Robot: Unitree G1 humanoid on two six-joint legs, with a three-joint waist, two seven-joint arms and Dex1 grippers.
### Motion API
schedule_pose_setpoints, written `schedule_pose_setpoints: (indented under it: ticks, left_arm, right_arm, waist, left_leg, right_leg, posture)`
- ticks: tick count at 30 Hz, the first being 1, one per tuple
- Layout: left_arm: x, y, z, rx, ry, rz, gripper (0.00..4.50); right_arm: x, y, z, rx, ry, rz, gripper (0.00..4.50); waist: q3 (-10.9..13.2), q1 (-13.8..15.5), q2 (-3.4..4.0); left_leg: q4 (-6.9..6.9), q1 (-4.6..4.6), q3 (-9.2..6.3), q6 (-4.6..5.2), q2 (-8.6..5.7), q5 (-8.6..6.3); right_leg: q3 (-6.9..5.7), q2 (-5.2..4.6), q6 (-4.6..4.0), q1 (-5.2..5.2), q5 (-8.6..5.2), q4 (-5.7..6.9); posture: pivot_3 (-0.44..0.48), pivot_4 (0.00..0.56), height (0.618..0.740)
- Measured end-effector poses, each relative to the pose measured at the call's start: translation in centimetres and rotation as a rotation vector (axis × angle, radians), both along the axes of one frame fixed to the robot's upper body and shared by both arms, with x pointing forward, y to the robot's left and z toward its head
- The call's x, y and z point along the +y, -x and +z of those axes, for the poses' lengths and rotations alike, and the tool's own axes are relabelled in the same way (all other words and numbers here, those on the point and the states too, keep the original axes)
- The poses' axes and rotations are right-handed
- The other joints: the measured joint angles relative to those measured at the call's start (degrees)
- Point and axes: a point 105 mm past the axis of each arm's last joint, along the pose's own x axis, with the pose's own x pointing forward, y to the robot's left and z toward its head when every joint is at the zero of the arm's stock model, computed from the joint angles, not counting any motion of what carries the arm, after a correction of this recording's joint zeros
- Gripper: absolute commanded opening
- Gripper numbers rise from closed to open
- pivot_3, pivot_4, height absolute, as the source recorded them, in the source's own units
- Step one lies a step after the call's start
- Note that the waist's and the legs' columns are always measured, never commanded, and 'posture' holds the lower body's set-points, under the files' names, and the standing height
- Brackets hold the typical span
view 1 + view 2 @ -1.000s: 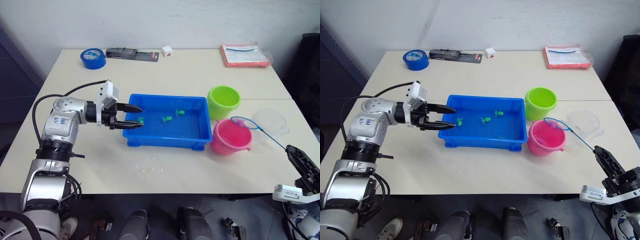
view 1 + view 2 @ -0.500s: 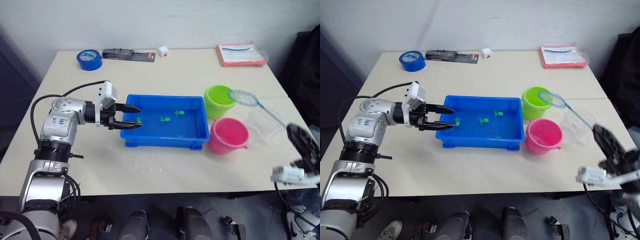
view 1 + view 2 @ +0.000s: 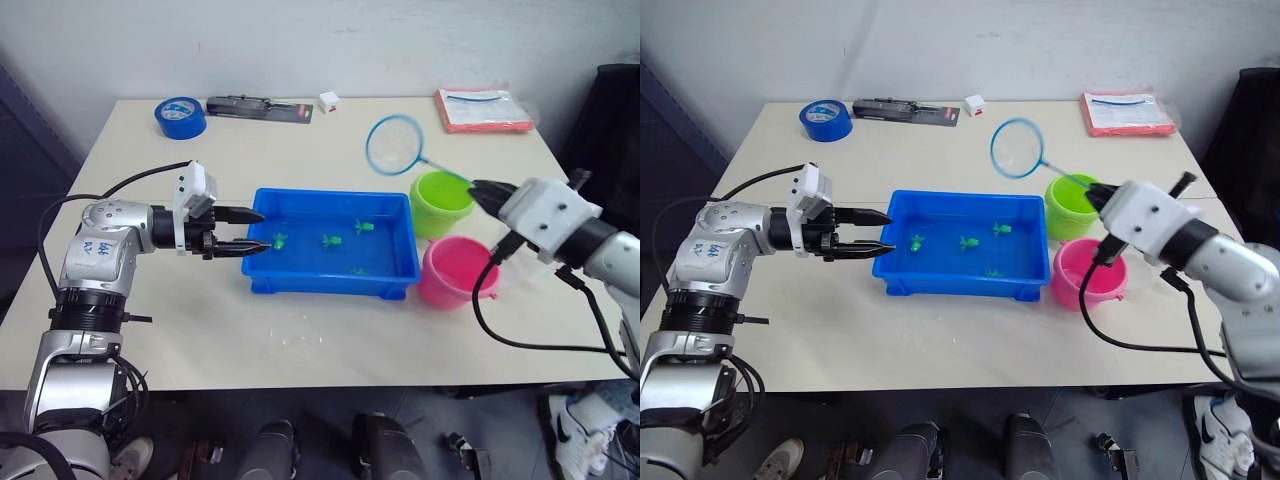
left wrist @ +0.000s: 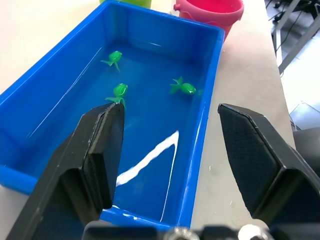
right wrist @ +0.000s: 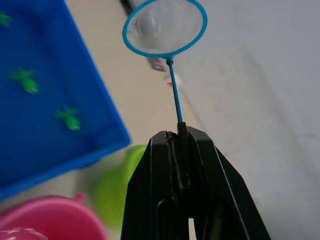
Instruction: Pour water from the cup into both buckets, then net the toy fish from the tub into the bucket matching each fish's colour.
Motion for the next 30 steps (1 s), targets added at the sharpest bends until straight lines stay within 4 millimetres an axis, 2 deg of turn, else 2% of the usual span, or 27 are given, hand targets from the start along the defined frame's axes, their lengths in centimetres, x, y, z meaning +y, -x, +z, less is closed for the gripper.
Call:
schedule_pose_setpoints:
  ticks: [4,8,11,15,24,30]
  left_arm:
    - [0.4,0.2,0.1,-0.003,-0.006,0.018,3.26]
    - [0.4,0.3,0.2,-0.007,-0.005,0.026,3.26]
    - [0.5,0.5,0.3,-0.011,-0.008,0.029,3.26]
    - [0.6,0.6,0.0,0.001,0.001,0.035,3.26]
    - [0.4,0.8,0.0,-0.006,0.001,0.041,3.26]
    - [0.5,0.9,-0.2,0.003,-0.006,0.044,3.26]
  right_arm:
    - [0.4,-0.2,0.1,0.29,-0.115,-0.004,0.8]
    - [0.6,0.0,0.2,0.5,-0.225,-0.011,0.8]
    - [0.8,0.3,-0.7,0.693,-0.288,-0.062,0.8]
    - [1.5,0.5,-1.4,0.863,-0.368,-0.102,0.8]
    - [2.1,-0.9,-3.2,1.028,-0.436,-0.19,0.8]
    - [1.5,-1.5,-4.2,1.113,-0.426,-0.283,0.8]
  waist:
    - [0.0,-0.05,0.0]
    - [0.0,0.02,0.0]
    - [0.0,-0.02,0.0]
    - [0.0,-0.12,0.0]
    - [0.0,-0.21,0.0]
    - [0.0,-0.22,0.0]
  left_leg:
    - [-0.02,-0.02,-0.03,-0.01,0.0,-0.01]
    - [-0.02,-0.05,-0.04,-0.01,-0.01,-0.01]
    - [-0.03,-0.09,-0.05,-0.02,-0.02,-0.01]
    - [-0.04,-0.13,-0.04,-0.03,-0.01,-0.01]
    - [-0.05,-0.19,-0.04,-0.03,-0.08,-0.01]
    - [-0.07,-0.21,-0.03,-0.03,-0.07,-0.01]
  right_leg:
    - [-0.02,-0.11,0.0,-0.02,0.0,-0.04]
    - [-0.04,-0.15,0.0,-0.04,0.0,-0.04]
    - [-0.04,-0.19,0.0,-0.1,0.0,-0.04]
    - [-0.03,-0.19,0.0,-0.17,0.0,-0.01]
    - [-0.08,-0.25,0.0,-0.23,0.0,0.0]
    - [-0.09,-0.26,0.0,-0.27,0.0,-0.02]
  posture:
    - [0.0,0.15,0.737]
    - [0.0,0.15,0.737]
    - [0.0,0.15,0.737]
    - [0.0,0.15,0.737]
    - [0.0,0.15,0.737]
    - [0.0,0.15,0.737]
